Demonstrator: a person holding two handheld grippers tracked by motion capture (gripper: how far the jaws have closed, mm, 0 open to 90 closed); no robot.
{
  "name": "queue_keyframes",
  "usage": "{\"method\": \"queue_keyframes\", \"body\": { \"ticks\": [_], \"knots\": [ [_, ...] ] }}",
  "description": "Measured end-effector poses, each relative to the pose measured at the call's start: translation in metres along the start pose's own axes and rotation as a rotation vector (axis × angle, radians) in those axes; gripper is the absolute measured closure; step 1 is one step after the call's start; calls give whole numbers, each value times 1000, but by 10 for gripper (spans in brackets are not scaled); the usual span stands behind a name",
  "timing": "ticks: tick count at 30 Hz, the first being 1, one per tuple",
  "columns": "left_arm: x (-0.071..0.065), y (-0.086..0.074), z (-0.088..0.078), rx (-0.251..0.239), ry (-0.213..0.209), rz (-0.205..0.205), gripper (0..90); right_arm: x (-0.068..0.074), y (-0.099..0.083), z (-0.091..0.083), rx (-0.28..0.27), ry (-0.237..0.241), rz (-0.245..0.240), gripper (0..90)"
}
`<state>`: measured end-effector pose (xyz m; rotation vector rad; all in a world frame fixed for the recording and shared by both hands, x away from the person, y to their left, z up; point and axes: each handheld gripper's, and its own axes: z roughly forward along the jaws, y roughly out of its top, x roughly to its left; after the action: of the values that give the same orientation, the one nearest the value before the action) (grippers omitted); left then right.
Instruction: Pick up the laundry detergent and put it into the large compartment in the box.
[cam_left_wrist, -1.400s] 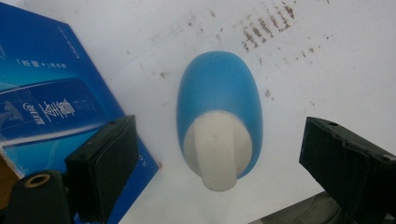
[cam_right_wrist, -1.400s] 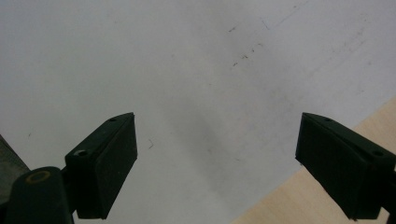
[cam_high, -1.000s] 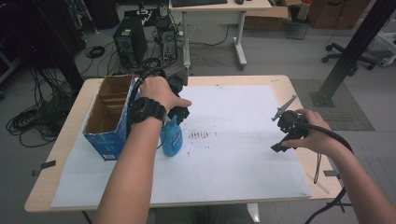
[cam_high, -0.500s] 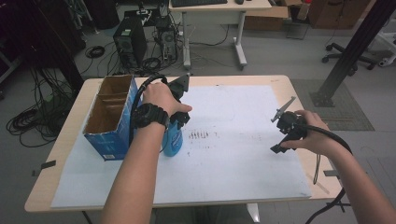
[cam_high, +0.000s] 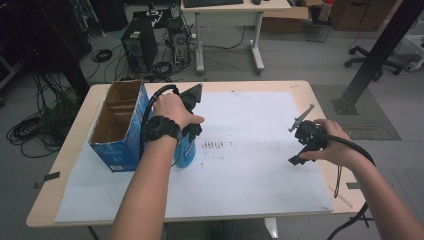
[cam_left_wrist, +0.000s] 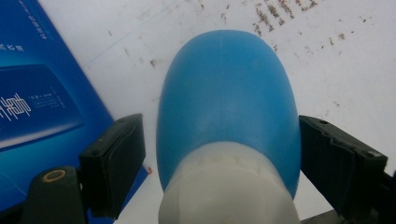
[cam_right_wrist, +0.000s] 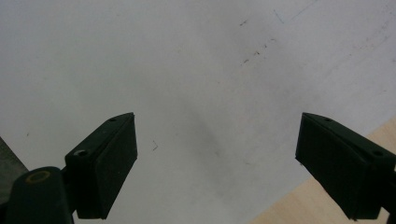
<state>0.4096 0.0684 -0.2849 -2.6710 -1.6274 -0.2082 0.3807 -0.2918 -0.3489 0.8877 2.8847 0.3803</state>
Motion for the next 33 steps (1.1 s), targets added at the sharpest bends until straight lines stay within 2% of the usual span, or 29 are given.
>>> {"method": "queue_keyframes", "body": {
  "ticks": [12,21,25,33],
  "knots": [
    [-1,1,6,4,-2,-17,226,0,-1,2,6,3,1,128],
    [0,2,5,6,6,-39,321,0,-1,3,5,8,1,128],
    [-1,3,7,1,-4,-57,358,1,-1,4,6,9,-2,127],
    [1,2,6,7,-20,-59,369,1,-2,5,7,11,0,128]
  ]
}}
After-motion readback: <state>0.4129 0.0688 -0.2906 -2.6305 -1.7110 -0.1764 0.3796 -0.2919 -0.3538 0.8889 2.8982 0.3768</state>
